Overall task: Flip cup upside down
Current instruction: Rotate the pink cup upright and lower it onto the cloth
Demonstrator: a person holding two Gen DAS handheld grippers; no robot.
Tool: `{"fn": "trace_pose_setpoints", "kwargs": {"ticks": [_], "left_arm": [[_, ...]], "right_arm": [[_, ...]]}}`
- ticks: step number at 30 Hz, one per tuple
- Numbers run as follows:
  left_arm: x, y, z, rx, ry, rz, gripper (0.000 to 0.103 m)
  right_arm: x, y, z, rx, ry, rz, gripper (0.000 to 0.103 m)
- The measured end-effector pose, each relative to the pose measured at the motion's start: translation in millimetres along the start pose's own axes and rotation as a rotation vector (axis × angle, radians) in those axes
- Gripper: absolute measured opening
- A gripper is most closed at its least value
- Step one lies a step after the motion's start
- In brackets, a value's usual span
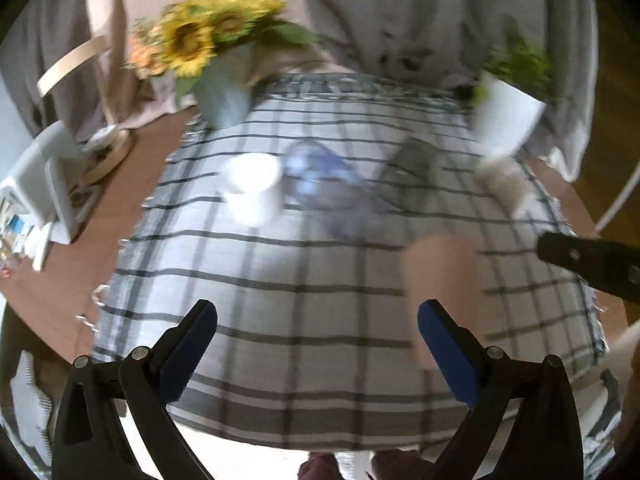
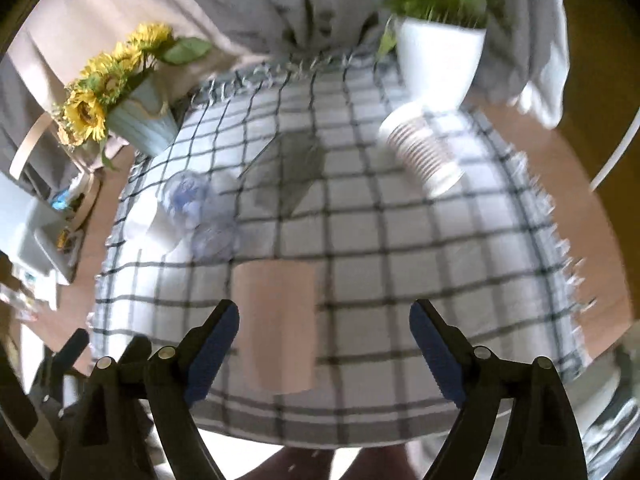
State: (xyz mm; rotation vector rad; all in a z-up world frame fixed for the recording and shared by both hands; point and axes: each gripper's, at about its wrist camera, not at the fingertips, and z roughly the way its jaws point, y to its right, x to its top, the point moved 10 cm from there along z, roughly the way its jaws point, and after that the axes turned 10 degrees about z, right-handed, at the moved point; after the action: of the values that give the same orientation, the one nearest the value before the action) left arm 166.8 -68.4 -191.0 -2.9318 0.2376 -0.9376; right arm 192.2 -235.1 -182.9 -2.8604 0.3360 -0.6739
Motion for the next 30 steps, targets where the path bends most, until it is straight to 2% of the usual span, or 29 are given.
{"fn": "trace_pose_setpoints", "kwargs": {"ticks": [3, 7, 11, 17, 22, 26, 30], "left_arm": [[-3, 34, 1, -0.043, -0.004, 0.027, 0.102], [-10, 70, 8, -0.091, -0.021, 0.040, 0.102], [-17, 88, 19, -0.105, -0.036, 0.028, 0.099], [-28, 102, 41, -0.087, -0.079, 0.023, 0.084], [-28, 101, 51, -0.063, -0.089, 0.032, 0.078], [-26, 105, 53, -0.084, -0.080, 0.051, 0.063], [-24, 106, 51, -0.076, -0.079, 0.069, 0.063]], "right_arm": [[5, 16, -1, -0.046, 0.026, -0.043, 0.087], [0, 45, 5, -0.054, -0.014, -0.060, 0.087], [-5, 77, 13, -0.066, -0.051, -0.029, 0.087], [-11, 105, 22, -0.097, -0.072, -0.017, 0.087], [-18, 113, 27, -0.097, -0.090, -0.021, 0.087], [-20, 115, 30, -0.096, -0.099, -0.019, 0.087], [-19, 114, 31, -0.092, -0.101, -0.027, 0.087]]}}
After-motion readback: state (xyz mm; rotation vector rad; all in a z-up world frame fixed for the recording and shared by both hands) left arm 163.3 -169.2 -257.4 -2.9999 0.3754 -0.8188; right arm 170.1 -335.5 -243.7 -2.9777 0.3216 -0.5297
